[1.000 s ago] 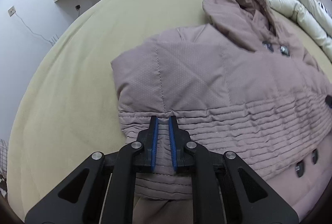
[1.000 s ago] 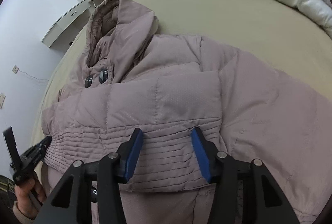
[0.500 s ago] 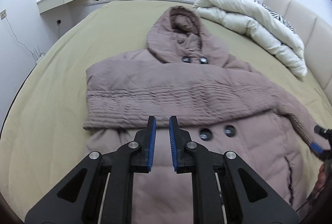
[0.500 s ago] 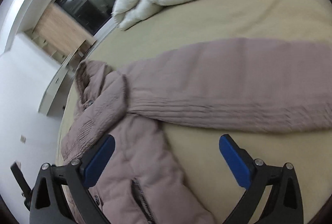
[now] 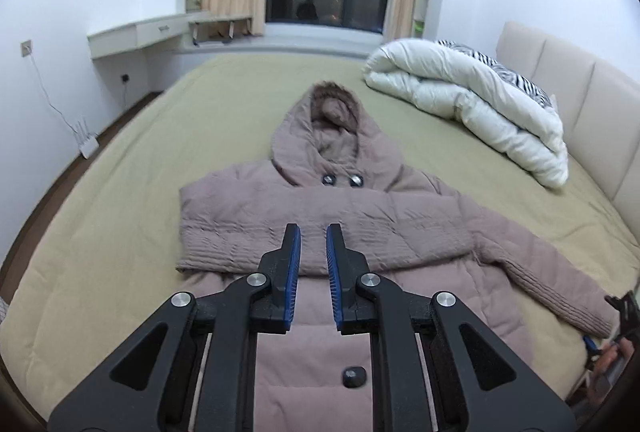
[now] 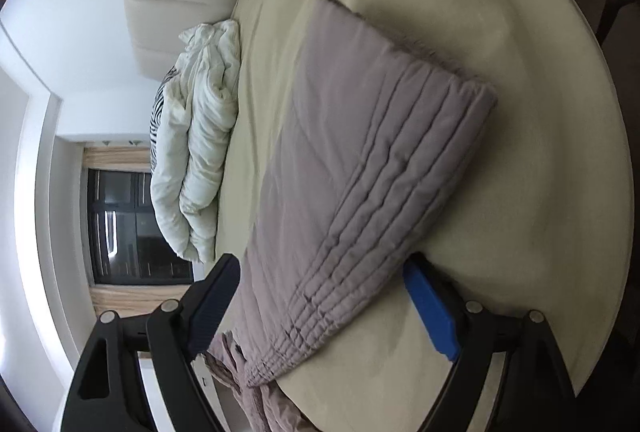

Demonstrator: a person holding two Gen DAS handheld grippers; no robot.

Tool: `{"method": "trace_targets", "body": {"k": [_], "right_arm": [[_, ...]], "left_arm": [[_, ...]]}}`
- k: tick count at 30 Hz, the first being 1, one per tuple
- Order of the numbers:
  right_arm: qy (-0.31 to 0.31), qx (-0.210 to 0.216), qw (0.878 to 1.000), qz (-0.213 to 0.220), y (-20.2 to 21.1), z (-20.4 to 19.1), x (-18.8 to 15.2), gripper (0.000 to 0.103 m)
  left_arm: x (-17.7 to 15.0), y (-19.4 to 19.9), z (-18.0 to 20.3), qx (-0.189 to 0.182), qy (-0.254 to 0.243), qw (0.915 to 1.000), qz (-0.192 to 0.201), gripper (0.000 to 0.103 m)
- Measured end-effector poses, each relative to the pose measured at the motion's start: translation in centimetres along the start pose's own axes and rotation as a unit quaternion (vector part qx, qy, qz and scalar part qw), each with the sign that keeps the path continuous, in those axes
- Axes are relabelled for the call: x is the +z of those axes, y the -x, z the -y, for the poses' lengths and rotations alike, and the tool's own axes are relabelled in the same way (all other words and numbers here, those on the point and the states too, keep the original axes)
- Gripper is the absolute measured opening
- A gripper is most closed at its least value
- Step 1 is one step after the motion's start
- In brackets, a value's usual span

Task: Fold large clothes
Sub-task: 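Grasp the other sleeve cuff with the right tool and lift it, then lay the held sleeve across the coat front with the right tool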

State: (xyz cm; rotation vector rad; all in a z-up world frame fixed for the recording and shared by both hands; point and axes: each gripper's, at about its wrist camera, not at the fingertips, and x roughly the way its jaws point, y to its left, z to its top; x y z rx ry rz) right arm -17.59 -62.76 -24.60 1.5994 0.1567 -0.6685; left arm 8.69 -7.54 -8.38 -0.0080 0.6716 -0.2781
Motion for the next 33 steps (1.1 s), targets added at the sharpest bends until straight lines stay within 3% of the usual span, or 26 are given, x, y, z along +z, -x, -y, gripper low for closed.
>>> {"method": "trace_targets", "body": {"k": [3, 5, 9, 12, 14, 17, 19, 20, 21, 23, 29, 31, 33], "right_arm": [[-0.005, -0.002, 1.000, 0.014, -0.3, -0.6, 1.2, 0.092], [0.001, -0.007, 1.000, 0.023, -0.5, -1.2, 1.8, 0.094], [0.031, -0.027, 0.999, 0.032, -1.4, -2.9, 2.2, 0.094], [0.064, -0.042, 0.996, 0.042, -1.9, -3.7, 2.1, 0.094], [0.084, -0.053, 0.994, 0.048, -2.3, -4.0, 2.0, 0.094], [0.095, -0.050, 0.993, 0.050, -2.8, -4.3, 2.3, 0.091], [0.094, -0.042, 0.994, 0.048, -2.8, -4.2, 2.6, 0.075], [0.098, -0.038, 0.994, 0.041, -3.0, -4.4, 3.0, 0.060], [0.104, -0.041, 0.993, 0.035, -3.1, -4.7, 3.2, 0.046], [0.122, -0.047, 0.991, 0.030, -3.2, -5.4, 3.5, 0.030], [0.208, -0.026, 0.977, 0.032, -2.1, -10.9, 1.7, 0.019], [0.266, -0.014, 0.963, 0.026, -2.0, -14.1, -0.4, 0.018], [0.345, 0.010, 0.938, 0.015, -1.9, -18.4, -4.3, 0.018]], "left_arm": [[0.4, -0.5, -0.9, -0.042, 0.037, 0.9976, -0.040, 0.013], [0.3, 0.0, -1.8, -0.073, 0.063, 0.9949, -0.028, 0.013], [0.2, 1.8, -0.8, -0.036, 0.009, 0.9986, 0.038, 0.013], [0.1, 1.5, 0.0, 0.019, -0.012, 0.9994, 0.027, 0.013], [0.0, 1.2, -0.2, 0.025, -0.009, 0.9995, 0.014, 0.019], [-0.4, 0.8, -0.4, 0.071, -0.008, 0.9974, 0.000, 0.102], [-0.5, 0.1, -1.1, 0.055, 0.001, 0.9984, -0.012, 0.103], [-0.6, -0.1, -1.4, 0.045, 0.010, 0.9988, -0.017, 0.103], [-0.7, -0.2, -1.5, 0.044, 0.014, 0.9988, -0.015, 0.103], [-0.9, -0.4, -1.7, 0.055, 0.013, 0.9984, -0.009, 0.103], [-1.7, -1.6, -2.7, 0.073, 0.031, 0.9966, -0.025, 0.103], [-2.0, -1.9, -3.3, 0.080, 0.032, 0.9958, -0.031, 0.103], [-2.4, -2.1, -3.9, 0.088, 0.038, 0.9948, -0.037, 0.103]]}}
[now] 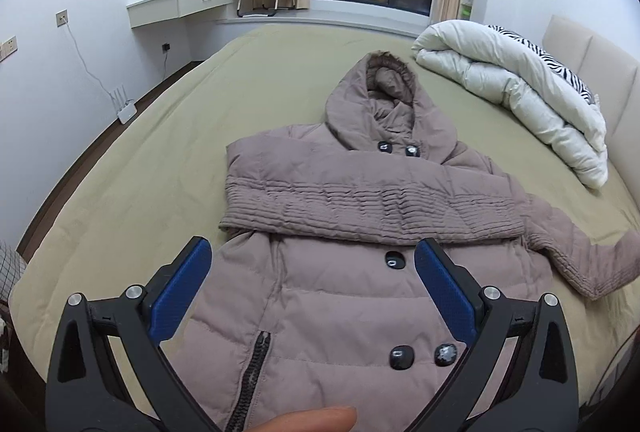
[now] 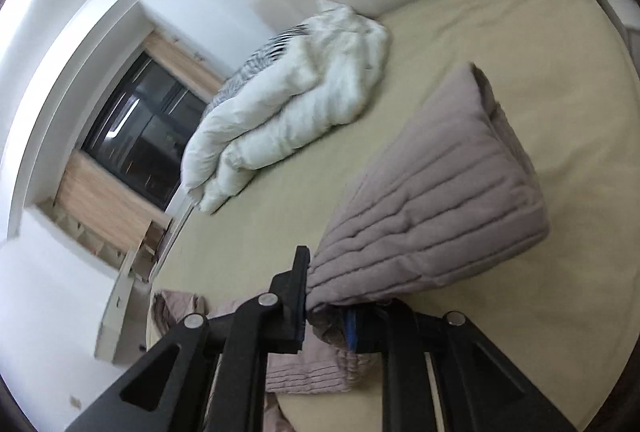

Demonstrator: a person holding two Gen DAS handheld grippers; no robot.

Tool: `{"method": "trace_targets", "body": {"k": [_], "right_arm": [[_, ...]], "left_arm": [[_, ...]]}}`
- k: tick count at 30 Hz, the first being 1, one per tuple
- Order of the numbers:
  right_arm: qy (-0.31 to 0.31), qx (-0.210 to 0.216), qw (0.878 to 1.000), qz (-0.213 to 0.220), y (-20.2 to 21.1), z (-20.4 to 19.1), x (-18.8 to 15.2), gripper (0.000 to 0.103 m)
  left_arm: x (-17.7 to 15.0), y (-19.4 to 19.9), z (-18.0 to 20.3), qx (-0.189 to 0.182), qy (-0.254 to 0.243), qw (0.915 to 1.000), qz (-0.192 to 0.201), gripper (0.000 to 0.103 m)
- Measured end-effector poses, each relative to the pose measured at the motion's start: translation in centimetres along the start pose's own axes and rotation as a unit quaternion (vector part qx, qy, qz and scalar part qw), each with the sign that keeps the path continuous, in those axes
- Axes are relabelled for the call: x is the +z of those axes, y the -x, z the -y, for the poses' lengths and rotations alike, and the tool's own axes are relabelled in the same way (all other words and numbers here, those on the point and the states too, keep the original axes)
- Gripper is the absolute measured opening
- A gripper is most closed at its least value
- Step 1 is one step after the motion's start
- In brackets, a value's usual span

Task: Fold large clothes
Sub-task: 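Lay the held sleeve across the coat front with the right tool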

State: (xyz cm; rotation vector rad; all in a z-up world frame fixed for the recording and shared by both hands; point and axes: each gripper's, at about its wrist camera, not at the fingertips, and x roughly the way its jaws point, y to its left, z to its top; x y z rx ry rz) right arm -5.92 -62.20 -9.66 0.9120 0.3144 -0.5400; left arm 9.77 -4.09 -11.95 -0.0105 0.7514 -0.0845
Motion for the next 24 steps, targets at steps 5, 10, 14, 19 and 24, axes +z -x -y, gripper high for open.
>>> {"method": "trace_targets", "body": {"k": [5, 10, 14, 19, 24], "right_arm": [[0.191, 0.102, 0.975, -0.047, -0.5, -15.2, -5.2, 0.017], [0.320, 0.179, 0.921, -0.130, -3.0, -25.7, -15.3, 0.022], [0.355, 0.168, 0.897, -0.202, -7.5, -28.1, -23.2, 0.029], [0.360, 0.156, 0.883, -0.259, -10.3, -26.5, -29.6, 0.088], [0.352, 0.161, 0.878, -0.283, -7.2, -23.5, -31.2, 0.096]], "left_arm": [[-0.3, -1.2, -2.9, -0.002, 0.043, 0.9988, -0.023, 0.103], [0.0, -2.2, -6.1, -0.025, 0.079, 0.9957, -0.041, 0.103], [-0.2, -3.6, -8.4, -0.078, 0.111, 0.9879, -0.075, 0.103], [-1.3, -6.0, -10.7, -0.084, 0.148, 0.9797, -0.105, 0.103], [-1.9, -7.4, -10.4, -0.082, 0.149, 0.9778, -0.122, 0.103]]}}
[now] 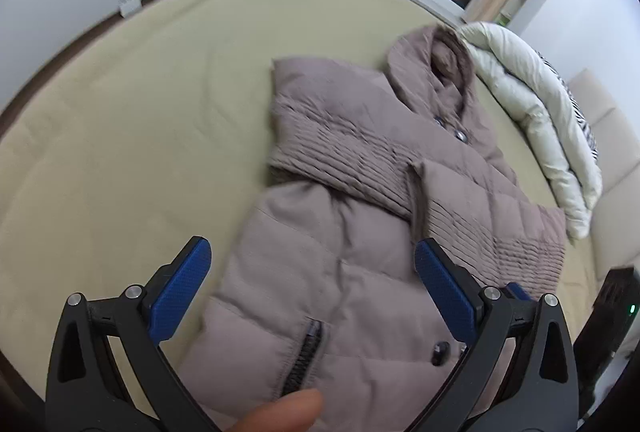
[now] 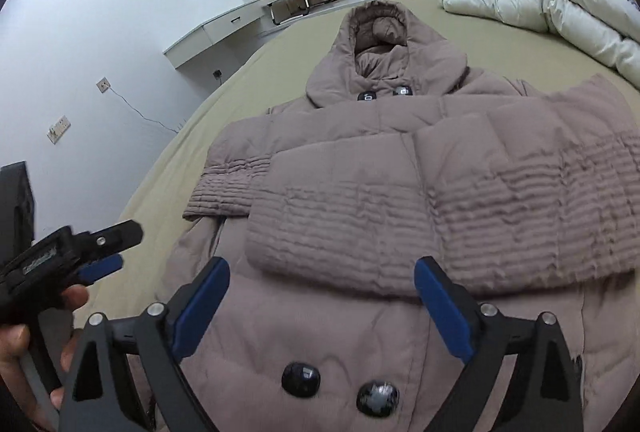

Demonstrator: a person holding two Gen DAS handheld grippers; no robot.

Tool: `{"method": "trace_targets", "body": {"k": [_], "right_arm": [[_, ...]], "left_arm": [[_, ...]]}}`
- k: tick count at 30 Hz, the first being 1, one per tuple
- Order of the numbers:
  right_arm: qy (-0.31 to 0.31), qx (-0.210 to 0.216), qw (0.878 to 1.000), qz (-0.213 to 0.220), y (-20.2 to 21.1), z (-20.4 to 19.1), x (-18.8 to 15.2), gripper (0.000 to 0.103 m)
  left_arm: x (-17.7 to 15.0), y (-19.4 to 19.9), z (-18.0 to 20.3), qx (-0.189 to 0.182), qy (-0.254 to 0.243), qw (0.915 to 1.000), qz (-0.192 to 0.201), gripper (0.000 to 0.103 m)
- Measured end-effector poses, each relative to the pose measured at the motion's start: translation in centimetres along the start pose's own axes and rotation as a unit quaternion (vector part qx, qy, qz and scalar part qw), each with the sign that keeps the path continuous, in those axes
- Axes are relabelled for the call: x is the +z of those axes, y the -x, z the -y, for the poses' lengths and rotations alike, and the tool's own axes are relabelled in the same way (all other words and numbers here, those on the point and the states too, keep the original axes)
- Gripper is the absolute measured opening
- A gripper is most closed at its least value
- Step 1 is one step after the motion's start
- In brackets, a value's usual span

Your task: Fold large clothes

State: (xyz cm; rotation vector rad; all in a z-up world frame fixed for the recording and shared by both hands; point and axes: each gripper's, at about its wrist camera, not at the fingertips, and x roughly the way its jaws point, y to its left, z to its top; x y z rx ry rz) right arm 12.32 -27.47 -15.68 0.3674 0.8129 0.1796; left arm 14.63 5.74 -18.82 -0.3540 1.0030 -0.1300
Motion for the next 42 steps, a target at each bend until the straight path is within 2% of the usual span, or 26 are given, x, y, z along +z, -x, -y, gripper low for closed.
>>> {"method": "trace_targets", "body": {"k": [1, 3, 7, 11, 16, 17, 18, 20, 21, 24, 27, 30, 33, 36, 39, 41, 42], "right_arm": [[-0.016, 0.008, 1.000, 0.003, 0.6, 0.4, -0.1, 0.096], [-0.060, 0.016, 0.998, 0.014, 2.1, 1.9, -1.4, 0.096], [-0.128, 0.021, 0.991, 0.038, 4.7, 6.0, -2.5, 0.096], [-0.194, 0.027, 0.980, 0.042, 5.8, 10.3, -3.2, 0.096], [-0.213, 0.027, 0.976, 0.044, 6.1, 12.5, -4.0, 0.096], [-0.212, 0.027, 0.976, 0.044, 6.0, 12.6, -4.0, 0.096], [-0.211, 0.026, 0.976, 0.043, 6.0, 12.8, -4.2, 0.096], [-0.209, 0.024, 0.977, 0.043, 5.9, 13.1, -4.2, 0.096], [-0.208, 0.024, 0.977, 0.044, 5.9, 13.1, -4.2, 0.096], [-0.206, 0.022, 0.977, 0.047, 5.8, 12.9, -3.8, 0.095], [-0.209, 0.025, 0.976, 0.059, 6.2, 13.0, -3.2, 0.095], [-0.231, 0.032, 0.970, 0.071, 7.2, 13.9, -2.7, 0.095], [-0.275, 0.045, 0.956, 0.095, 8.0, 15.9, -1.9, 0.095], [-0.356, 0.080, 0.923, 0.125, 8.7, 18.9, -1.4, 0.095], [-0.425, 0.117, 0.887, 0.141, 8.4, 21.2, -1.2, 0.095], [-0.440, 0.143, 0.876, 0.134, 7.5, 21.7, -0.5, 0.095], [-0.443, 0.154, 0.874, 0.129, 6.9, 21.7, -0.2, 0.095]], "left_arm": [[0.0, -0.6, 0.3, -0.019, 0.004, 0.9997, -0.013, 0.103], [0.1, -1.5, 1.4, -0.030, 0.002, 0.9994, -0.017, 0.103], [0.4, -3.5, 6.2, -0.058, -0.052, 0.9964, -0.035, 0.103], [0.9, -7.1, 9.8, -0.062, -0.098, 0.9914, -0.061, 0.103], [1.3, -11.9, 11.6, -0.077, -0.108, 0.9858, -0.103, 0.100], [1.4, -12.3, 11.5, -0.077, -0.102, 0.9864, -0.103, 0.088], [1.5, -12.7, 11.6, -0.079, -0.099, 0.9861, -0.108, 0.069], [1.5, -13.3, 11.7, -0.089, -0.091, 0.9850, -0.117, 0.055], [1.5, -13.2, 11.8, -0.085, -0.093, 0.9857, -0.113, 0.043], [1.9, -12.6, 10.9, -0.100, -0.077, 0.9851, -0.118, 0.022], [3.3, -10.4, 10.6, -0.111, -0.080, 0.9852, -0.103, 0.016], [6.0, -7.9, 9.8, -0.127, -0.070, 0.9868, -0.073, 0.016], [9.8, -5.8, 8.0, -0.121, -0.055, 0.9906, -0.032, 0.015], [13.0, -5.5, 5.9, -0.086, -0.042, 0.9954, -0.004, 0.015], [14.9, -7.5, 3.5, -0.052, -0.023, 0.9983, -0.009, 0.015], [15.1, -8.9, 2.2, -0.036, -0.014, 0.9991, -0.018, 0.015], [15.1, -9.4, 1.9, -0.040, -0.003, 0.9992, -0.004, 0.015]]}}
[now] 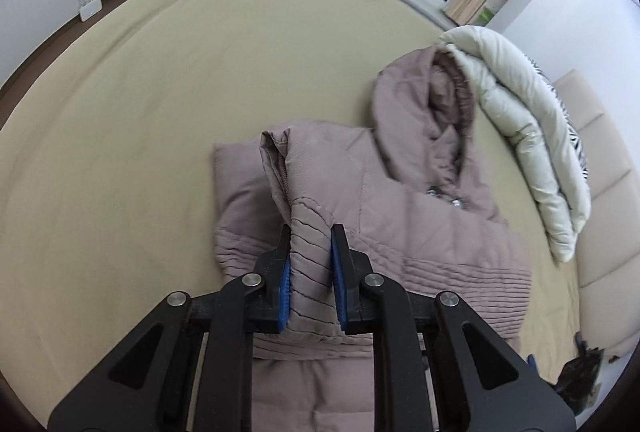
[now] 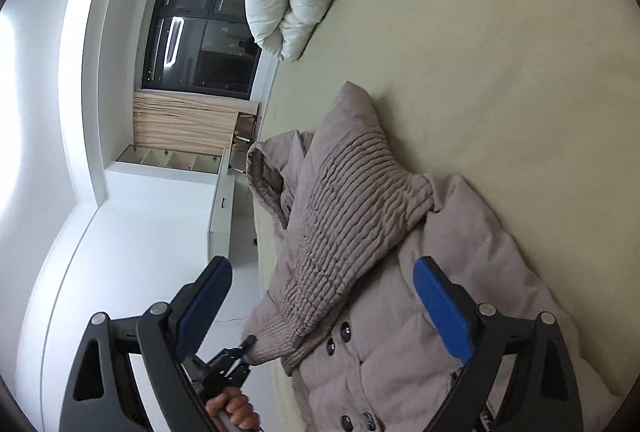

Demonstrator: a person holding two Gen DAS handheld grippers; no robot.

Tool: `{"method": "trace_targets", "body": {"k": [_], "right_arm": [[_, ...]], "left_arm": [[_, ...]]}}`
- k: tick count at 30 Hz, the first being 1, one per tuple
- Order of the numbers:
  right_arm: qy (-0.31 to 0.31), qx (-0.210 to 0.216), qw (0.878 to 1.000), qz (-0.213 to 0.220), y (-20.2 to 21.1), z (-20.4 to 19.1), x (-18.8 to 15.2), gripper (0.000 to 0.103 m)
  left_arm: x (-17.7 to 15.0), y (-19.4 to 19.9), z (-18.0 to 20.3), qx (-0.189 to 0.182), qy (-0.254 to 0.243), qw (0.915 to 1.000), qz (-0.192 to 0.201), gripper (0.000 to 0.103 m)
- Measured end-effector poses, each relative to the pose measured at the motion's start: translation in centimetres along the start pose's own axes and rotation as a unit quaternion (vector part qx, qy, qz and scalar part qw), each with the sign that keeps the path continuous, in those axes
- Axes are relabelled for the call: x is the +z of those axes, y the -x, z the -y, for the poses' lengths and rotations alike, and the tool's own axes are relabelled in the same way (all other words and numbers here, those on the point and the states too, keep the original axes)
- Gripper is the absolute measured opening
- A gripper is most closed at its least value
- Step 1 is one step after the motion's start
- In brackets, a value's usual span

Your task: Fold large clothes

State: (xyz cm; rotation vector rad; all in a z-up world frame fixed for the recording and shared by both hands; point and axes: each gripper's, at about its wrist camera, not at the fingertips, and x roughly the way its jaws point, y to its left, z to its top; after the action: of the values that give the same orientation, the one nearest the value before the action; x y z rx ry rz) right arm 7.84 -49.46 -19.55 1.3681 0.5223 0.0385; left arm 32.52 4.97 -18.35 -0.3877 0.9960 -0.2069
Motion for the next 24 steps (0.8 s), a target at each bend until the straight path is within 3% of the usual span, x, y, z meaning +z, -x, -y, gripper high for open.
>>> {"method": "trace_targets", "body": {"k": [3, 5, 8, 11, 12, 15, 19, 20, 22, 24], "right_arm": [[-0.027, -0.001, 0.999, -0.038, -2.7, 0.4, 0.3, 0.095], [-0.016, -0.020, 0.999, -0.036, -3.7, -0.2, 0.5, 0.095], [0.043, -0.032, 0.999, -0.007, -4.3, -3.4, 1.4, 0.095], [0.125, -0.061, 0.990, -0.007, -5.8, -7.0, 2.1, 0.093], [0.174, -0.084, 0.981, -0.006, -6.7, -8.5, 2.2, 0.090], [0.301, -0.178, 0.937, -0.011, -10.2, -10.8, 1.9, 0.083], [0.367, -0.313, 0.872, -0.082, -16.0, -6.9, 1.0, 0.082], [0.377, -0.324, 0.863, -0.087, -16.4, -6.1, 1.0, 0.082], [0.381, -0.325, 0.863, -0.074, -15.9, -6.4, 0.9, 0.082], [0.365, -0.297, 0.882, -0.040, -14.3, -8.1, 0.9, 0.080]], "left_arm": [[-0.2, -1.2, -0.5, 0.010, 0.004, 0.9999, -0.002, 0.016], [-0.3, -1.8, 0.0, 0.026, -0.016, 0.9995, -0.002, 0.016], [-0.7, -1.5, -0.1, 0.030, -0.022, 0.9993, 0.006, 0.019], [-2.1, 0.5, -1.0, 0.041, -0.009, 0.9988, 0.024, 0.019], [-2.4, 1.4, -1.3, 0.056, -0.009, 0.9976, 0.038, 0.019], [-3.3, 4.1, -1.0, 0.134, -0.040, 0.9863, 0.088, 0.019], [-2.8, 5.2, 0.4, 0.151, -0.060, 0.9789, 0.123, 0.019], [-2.7, 5.1, 1.1, 0.130, -0.070, 0.9811, 0.125, 0.019], [-2.8, 4.0, 2.8, 0.095, -0.098, 0.9849, 0.106, 0.019], [-3.4, 2.0, 4.1, 0.112, -0.134, 0.9793, 0.102, 0.019]]}}
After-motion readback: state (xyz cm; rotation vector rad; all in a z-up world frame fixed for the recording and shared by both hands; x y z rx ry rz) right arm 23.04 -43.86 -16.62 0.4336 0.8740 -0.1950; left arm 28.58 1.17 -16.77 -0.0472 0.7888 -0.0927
